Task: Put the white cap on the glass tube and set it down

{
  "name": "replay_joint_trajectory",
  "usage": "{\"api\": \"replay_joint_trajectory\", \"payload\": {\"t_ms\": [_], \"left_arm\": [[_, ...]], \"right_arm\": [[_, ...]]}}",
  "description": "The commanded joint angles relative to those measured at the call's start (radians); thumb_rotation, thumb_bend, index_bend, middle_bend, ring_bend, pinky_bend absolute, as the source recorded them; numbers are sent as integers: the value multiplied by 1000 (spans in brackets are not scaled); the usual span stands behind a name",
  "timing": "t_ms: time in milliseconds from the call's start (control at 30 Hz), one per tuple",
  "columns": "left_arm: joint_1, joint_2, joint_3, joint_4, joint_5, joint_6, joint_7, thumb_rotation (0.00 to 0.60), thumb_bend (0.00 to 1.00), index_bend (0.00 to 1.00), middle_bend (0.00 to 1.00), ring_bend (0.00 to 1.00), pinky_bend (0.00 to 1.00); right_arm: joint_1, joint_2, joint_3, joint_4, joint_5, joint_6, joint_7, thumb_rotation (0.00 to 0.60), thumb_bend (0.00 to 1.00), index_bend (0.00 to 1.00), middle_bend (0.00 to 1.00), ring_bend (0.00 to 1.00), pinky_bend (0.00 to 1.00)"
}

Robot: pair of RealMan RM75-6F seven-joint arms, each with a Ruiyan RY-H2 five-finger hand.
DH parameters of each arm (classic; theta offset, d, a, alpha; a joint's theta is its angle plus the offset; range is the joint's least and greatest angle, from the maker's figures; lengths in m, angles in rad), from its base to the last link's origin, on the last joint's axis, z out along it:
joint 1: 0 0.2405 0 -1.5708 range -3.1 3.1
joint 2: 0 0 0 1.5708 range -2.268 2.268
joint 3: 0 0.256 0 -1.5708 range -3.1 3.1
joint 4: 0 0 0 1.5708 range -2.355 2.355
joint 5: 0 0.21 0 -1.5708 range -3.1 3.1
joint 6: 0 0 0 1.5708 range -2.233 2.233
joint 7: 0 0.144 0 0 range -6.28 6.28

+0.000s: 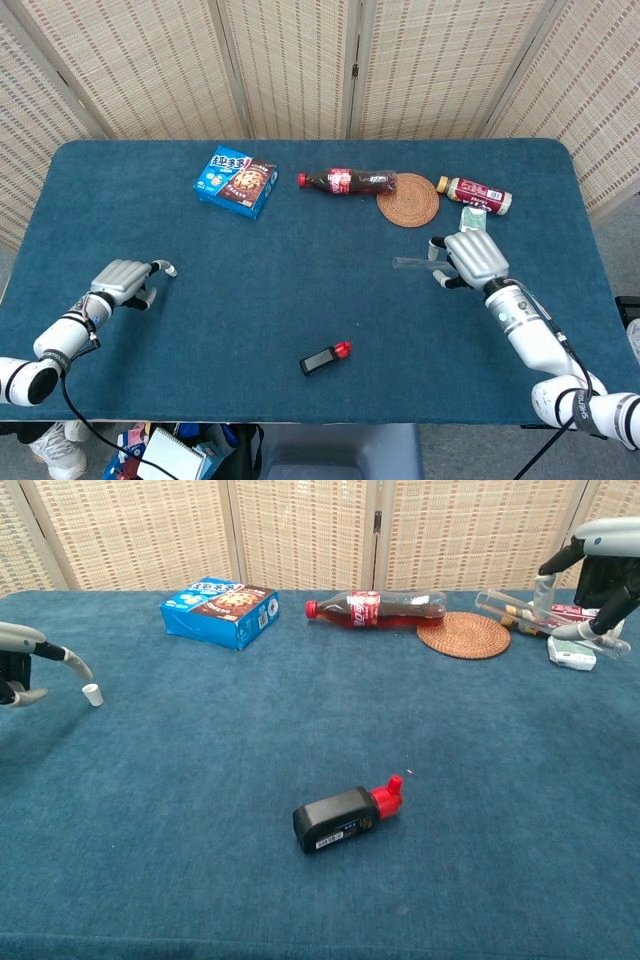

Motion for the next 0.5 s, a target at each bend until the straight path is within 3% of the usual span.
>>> {"api": "replay_joint_trajectory", "payload": {"t_ms": [33, 133, 167, 233, 333, 433, 500], "left_arm": [[20, 19, -14, -31, -5, 69, 6, 564, 581, 140, 941, 976, 1000], [50, 14, -30, -35, 19, 160, -1, 600, 572, 144, 838, 850, 949], [60, 6, -37, -29, 30, 193, -4, 600, 555, 150, 764, 775, 890], [72, -9, -44, -19, 47, 225, -15, 600, 489, 173, 564, 577, 722], [80, -36, -54, 9, 78, 256, -37, 600, 429, 231, 268, 278, 388], [84, -76, -59, 61, 126, 297, -46, 600, 399, 283, 106, 106, 64], [86, -100, -61, 90, 146, 314, -50, 600, 388, 328, 72, 62, 6]], "right_arm": [[0, 0, 1, 0, -1, -1, 1, 600, 596, 826, 1000, 1000, 1000], [-2, 0, 1, 0, -5, 0, 4, 600, 596, 826, 1000, 1000, 1000], [-2, -1, 1, -1, -5, -1, 5, 600, 596, 826, 1000, 1000, 1000], [-2, -1, 1, -1, -6, -2, 5, 600, 596, 826, 1000, 1000, 1000], [-2, 1, 2, -5, -6, -3, 2, 600, 596, 826, 1000, 1000, 1000], [-3, 5, 3, -12, -3, -2, -2, 600, 596, 825, 1000, 1000, 1000], [-4, 6, 3, -15, -1, -1, -4, 600, 596, 826, 1000, 1000, 1000]]}}
